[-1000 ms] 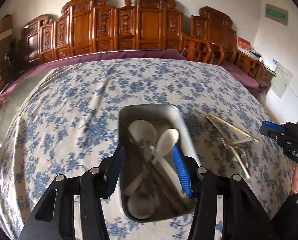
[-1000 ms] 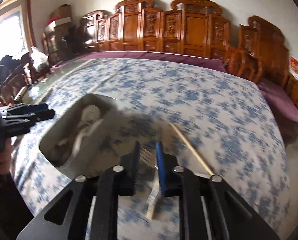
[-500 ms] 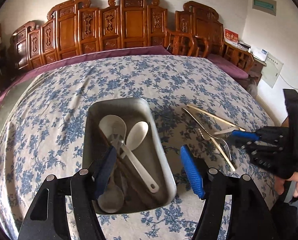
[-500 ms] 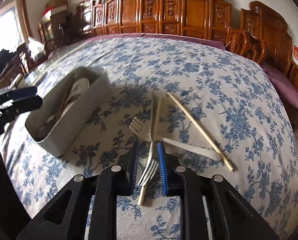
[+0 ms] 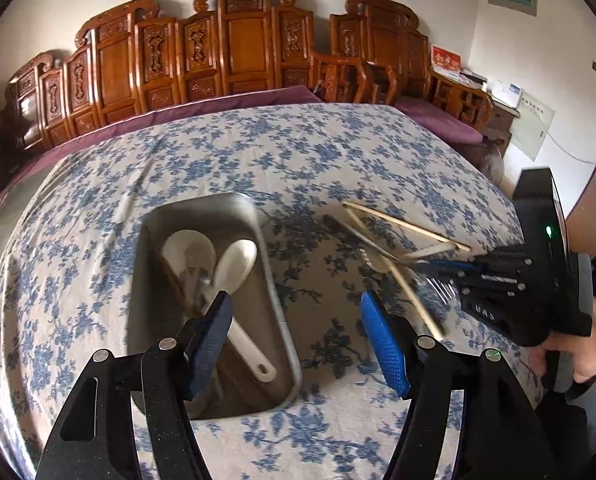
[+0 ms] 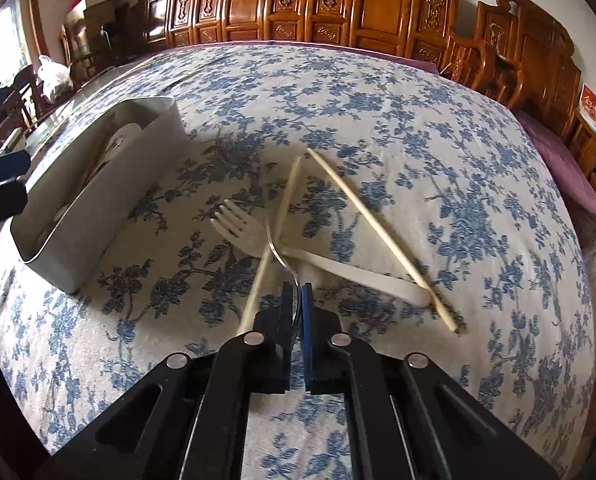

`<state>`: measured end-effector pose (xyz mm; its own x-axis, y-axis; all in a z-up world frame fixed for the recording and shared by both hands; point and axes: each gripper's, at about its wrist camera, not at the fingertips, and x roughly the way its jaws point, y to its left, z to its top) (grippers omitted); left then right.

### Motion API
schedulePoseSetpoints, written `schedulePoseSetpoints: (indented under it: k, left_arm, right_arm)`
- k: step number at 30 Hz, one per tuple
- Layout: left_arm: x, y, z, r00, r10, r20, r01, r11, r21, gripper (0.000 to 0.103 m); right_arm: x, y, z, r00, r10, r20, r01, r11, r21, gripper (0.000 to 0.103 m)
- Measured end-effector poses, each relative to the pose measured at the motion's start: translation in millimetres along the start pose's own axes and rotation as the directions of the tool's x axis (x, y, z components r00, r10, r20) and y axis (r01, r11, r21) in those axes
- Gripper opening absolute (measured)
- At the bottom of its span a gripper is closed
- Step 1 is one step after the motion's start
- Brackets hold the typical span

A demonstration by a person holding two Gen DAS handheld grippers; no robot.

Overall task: Organize utensils
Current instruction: 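Move both open tools back over the remaining utensils, then grasp a wooden chopstick with the left tool while the right tool moves toward the silver fork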

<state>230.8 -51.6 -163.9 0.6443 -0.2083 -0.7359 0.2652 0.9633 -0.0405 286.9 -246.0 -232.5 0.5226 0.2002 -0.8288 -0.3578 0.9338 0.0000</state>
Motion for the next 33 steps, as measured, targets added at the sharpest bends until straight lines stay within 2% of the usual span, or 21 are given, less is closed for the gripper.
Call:
schedulePoseSetpoints:
  k: [10, 20, 29, 31, 33]
  left_arm:
    - [32, -42, 8, 0.997, -0.031, -0.071, 0.033, 0.999, 0.023, 0.064]
    - [73, -82, 3, 0.984, -0.058, -0.166, 0.062, 0.998, 0.023, 0.063]
    - [94, -107, -6, 0.977, 0.003, -0.212, 0.016, 0.996, 0.089, 0.047]
    - [98, -110, -8, 0.974, 0.014, -0.224, 0.008, 0.995, 0.098, 0.041]
    - [102, -111, -10, 0.972, 0.024, -0.234, 0.001, 0.994, 0.105, 0.041]
  right_arm:
    - [-28, -37, -1, 0.996, -0.027, 0.088, 0.020, 0.997, 0.077, 0.004]
    - [-42, -77, -2, 0.989, -0.029, 0.143, 0.001, 0.981, 0.193, 0.004]
    - [-44, -83, -4, 0.988, -0.011, 0.154, -0.025, 0.974, 0.224, 0.004]
    - [-44, -83, -4, 0.988, -0.006, 0.157, -0.030, 0.974, 0.226, 0.004]
    - [-44, -83, -4, 0.988, -0.005, 0.156, -0.031, 0.973, 0.227, 0.004]
